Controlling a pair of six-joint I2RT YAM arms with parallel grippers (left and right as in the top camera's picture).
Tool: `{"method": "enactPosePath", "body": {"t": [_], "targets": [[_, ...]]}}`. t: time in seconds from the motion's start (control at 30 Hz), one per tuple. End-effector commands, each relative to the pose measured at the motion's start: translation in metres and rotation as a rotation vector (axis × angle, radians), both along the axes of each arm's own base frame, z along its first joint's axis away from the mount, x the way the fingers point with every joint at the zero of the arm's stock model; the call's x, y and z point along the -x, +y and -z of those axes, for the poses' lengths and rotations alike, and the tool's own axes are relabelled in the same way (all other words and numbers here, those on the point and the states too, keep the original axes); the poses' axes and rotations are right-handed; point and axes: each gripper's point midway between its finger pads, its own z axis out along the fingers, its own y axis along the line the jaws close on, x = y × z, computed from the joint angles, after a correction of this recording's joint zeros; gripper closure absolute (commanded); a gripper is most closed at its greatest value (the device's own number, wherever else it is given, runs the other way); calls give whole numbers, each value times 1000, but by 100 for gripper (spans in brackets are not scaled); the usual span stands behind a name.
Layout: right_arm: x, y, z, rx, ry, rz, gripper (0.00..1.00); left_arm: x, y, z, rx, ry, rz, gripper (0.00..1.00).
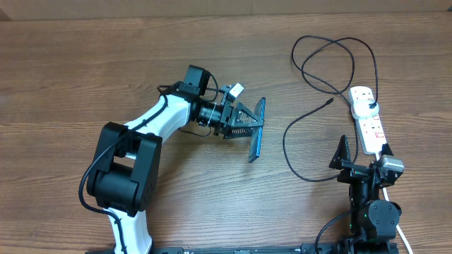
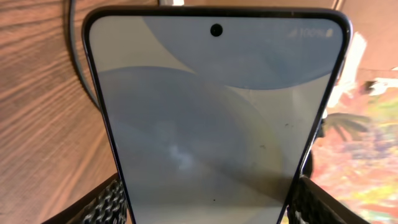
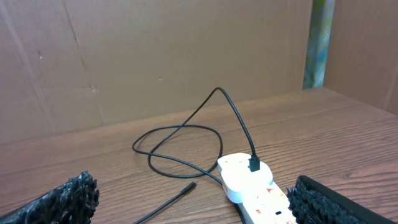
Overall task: Plug charger to phone and switch on socket
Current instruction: 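Lift the phone with the left gripper and tilt it upright rightward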
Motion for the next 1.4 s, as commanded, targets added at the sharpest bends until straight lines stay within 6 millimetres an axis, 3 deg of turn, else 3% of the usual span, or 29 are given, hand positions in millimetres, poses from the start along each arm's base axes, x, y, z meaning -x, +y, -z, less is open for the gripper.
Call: {"method": "enactPosePath", "body": {"t": [0.0, 0.9, 1.37], "targets": [[0, -2, 1, -2, -9, 8, 0, 4, -4, -13, 51, 109, 18, 64], [0, -2, 1, -3, -9, 8, 0, -17, -12, -30, 17, 368, -35, 67], [0, -2, 1, -2, -9, 8, 0, -17, -12, -30, 17, 367, -35, 67]]}}
